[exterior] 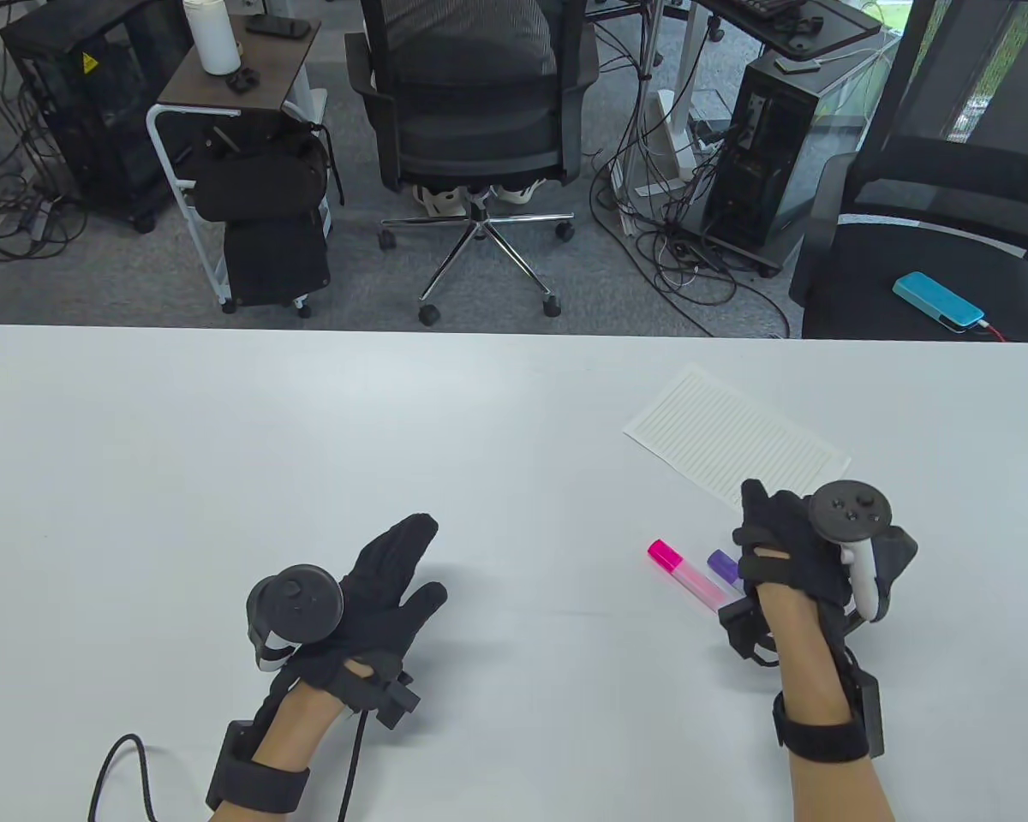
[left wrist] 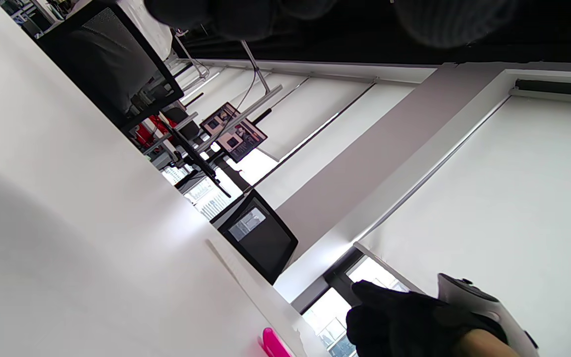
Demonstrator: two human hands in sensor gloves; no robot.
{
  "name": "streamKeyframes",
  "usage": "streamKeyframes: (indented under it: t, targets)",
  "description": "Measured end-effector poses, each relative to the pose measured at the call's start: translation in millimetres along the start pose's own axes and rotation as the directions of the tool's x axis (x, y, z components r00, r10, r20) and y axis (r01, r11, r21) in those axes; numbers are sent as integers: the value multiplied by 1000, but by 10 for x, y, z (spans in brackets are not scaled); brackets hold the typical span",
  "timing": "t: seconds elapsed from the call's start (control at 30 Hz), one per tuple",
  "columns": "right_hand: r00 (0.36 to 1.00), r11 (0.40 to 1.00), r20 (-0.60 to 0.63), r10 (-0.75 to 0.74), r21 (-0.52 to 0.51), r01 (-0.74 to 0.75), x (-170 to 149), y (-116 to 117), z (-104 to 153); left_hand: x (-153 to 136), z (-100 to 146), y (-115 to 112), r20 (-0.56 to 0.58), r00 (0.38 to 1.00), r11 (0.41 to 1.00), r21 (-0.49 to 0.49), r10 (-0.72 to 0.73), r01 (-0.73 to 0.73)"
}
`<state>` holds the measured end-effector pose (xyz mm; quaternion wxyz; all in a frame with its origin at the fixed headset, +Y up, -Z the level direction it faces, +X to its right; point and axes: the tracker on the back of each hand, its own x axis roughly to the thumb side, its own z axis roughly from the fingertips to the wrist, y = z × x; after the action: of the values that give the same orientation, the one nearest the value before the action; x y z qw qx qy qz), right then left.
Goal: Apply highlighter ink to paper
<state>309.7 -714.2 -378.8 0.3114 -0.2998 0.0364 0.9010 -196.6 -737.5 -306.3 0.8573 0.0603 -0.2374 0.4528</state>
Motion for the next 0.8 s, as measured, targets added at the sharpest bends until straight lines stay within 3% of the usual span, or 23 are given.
streamKeyframes:
  t: [0.17,0.27,0.4,0.63,0.8]
  targets:
    - [940,965,-222,261,70,-251,-83,170,-390,26,-2,-21,10,1000,1000,-16,-17,18]
    - [912,952,-273,306,111,-286,-123,311,-505,38,-2,-15,16,1000,1000,-17,-26,26]
    - [857,905,-297,422,72,-420,-73,434,-552,37,-2,-10,17,1000,1000,-18,-26,26]
    - [857,918,-334,392,77,-390,-64,384,-619,47,-3,-7,23,999,999,-22,-43,43]
    - [892,943,-317,321,20,-332,-124,339,-630,46,-3,0,23,999,999,-20,-47,48]
